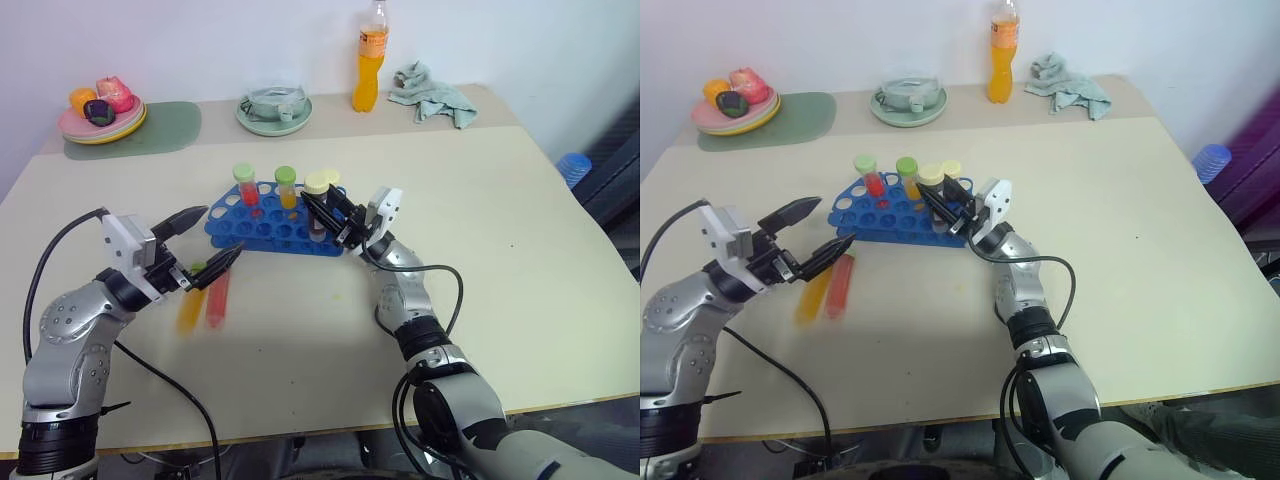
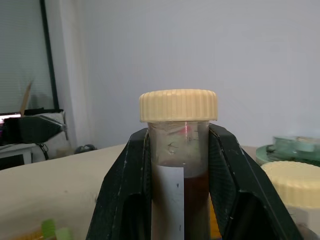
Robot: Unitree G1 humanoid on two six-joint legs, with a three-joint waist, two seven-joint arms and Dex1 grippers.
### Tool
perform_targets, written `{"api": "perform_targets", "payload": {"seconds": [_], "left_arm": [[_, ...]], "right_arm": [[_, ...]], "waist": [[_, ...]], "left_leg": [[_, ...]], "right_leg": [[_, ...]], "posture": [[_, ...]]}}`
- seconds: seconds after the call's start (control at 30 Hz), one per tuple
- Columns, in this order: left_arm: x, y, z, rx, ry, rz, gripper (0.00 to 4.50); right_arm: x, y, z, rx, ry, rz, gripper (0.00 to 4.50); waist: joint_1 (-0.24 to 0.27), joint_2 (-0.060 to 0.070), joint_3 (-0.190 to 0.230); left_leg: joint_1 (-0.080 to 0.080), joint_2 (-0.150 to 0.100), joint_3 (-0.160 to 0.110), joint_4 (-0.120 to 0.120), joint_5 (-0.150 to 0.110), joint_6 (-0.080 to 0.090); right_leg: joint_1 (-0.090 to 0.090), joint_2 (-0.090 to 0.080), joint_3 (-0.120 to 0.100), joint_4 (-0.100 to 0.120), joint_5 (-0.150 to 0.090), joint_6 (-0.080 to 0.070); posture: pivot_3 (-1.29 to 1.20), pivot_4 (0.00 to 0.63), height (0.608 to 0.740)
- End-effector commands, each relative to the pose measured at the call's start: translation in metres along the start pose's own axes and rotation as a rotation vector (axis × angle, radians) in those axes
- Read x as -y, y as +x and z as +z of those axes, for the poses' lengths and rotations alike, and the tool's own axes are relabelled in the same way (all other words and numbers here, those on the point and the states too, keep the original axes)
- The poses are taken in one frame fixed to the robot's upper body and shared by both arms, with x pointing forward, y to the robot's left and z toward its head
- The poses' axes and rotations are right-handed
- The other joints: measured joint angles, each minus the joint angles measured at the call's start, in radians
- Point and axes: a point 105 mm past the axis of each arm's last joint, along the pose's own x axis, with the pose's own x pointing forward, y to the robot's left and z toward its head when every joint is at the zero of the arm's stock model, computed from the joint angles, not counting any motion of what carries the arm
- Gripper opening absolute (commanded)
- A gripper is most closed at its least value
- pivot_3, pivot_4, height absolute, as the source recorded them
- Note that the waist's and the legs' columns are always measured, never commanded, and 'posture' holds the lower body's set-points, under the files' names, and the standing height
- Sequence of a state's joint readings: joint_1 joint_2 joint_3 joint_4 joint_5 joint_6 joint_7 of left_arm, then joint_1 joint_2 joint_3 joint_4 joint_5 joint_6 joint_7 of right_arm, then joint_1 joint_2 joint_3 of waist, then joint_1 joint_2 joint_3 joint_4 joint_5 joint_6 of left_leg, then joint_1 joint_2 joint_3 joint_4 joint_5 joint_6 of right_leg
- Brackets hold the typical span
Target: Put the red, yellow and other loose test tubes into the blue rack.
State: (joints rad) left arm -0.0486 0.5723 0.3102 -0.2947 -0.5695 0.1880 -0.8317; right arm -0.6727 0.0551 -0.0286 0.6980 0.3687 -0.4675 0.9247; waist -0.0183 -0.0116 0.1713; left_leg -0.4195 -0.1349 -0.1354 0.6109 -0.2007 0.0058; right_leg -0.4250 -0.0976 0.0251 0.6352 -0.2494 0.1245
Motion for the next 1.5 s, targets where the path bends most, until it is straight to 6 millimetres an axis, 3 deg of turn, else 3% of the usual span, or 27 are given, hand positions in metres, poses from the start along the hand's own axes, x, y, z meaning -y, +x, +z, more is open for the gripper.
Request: {"api": "perform_targets", "payload": {"seconds": [0.03, 0.43, 0.73, 1.03, 1.27, 1.5], "left_arm": [[-0.003, -0.005, 0.011, 0.032, 0.044, 0.012, 4.50], [-0.001, -0.011, 0.001, 0.028, 0.037, -0.004, 4.50], [-0.002, -0.012, -0.007, 0.041, 0.021, -0.013, 4.50], [0.002, -0.009, 0.000, 0.053, 0.027, -0.017, 4.50], [0.006, 0.001, 0.011, 0.058, 0.032, -0.023, 4.50], [0.007, 0.005, 0.010, 0.053, 0.025, -0.016, 4.50]], "right_arm": [[0.003, 0.005, 0.010, 0.043, -0.029, 0.006, 0.90], [0.017, 0.000, 0.008, 0.020, -0.057, -0.048, 0.90], [0.014, -0.003, 0.004, -0.001, -0.055, -0.014, 0.90], [-0.002, -0.006, -0.011, -0.053, -0.060, 0.050, 0.90], [-0.001, -0.003, -0.016, -0.068, -0.046, 0.034, 0.90], [-0.001, -0.003, -0.018, -0.067, -0.029, 0.033, 0.90]], "waist": [[0.000, 0.000, 0.000], [0.000, 0.000, 0.000], [-0.001, 0.000, 0.000], [-0.002, 0.000, 0.000], [-0.002, 0.000, -0.001], [-0.002, 0.000, 0.000]], "left_leg": [[0.000, 0.001, 0.000, 0.000, 0.000, 0.000], [0.001, 0.003, 0.001, 0.000, 0.000, -0.001], [0.001, 0.003, 0.002, 0.000, 0.000, -0.002], [0.002, 0.004, 0.002, 0.000, 0.000, -0.002], [0.004, 0.005, 0.002, -0.001, -0.001, -0.002], [0.005, 0.006, 0.002, -0.002, -0.001, -0.003]], "right_leg": [[0.000, 0.000, 0.000, 0.000, 0.000, 0.000], [0.000, 0.002, 0.000, 0.000, 0.001, -0.002], [0.000, 0.002, 0.000, 0.000, 0.001, -0.002], [0.001, 0.002, 0.000, 0.000, 0.001, -0.002], [0.002, 0.003, 0.001, 0.000, 0.001, -0.003], [0.002, 0.004, 0.001, 0.000, 0.000, -0.004]], "posture": [[0.00, 0.150, 0.740], [0.00, 0.150, 0.740], [0.00, 0.150, 0.740], [0.00, 0.150, 0.740], [0.00, 0.150, 0.740], [0.00, 0.150, 0.740]]}}
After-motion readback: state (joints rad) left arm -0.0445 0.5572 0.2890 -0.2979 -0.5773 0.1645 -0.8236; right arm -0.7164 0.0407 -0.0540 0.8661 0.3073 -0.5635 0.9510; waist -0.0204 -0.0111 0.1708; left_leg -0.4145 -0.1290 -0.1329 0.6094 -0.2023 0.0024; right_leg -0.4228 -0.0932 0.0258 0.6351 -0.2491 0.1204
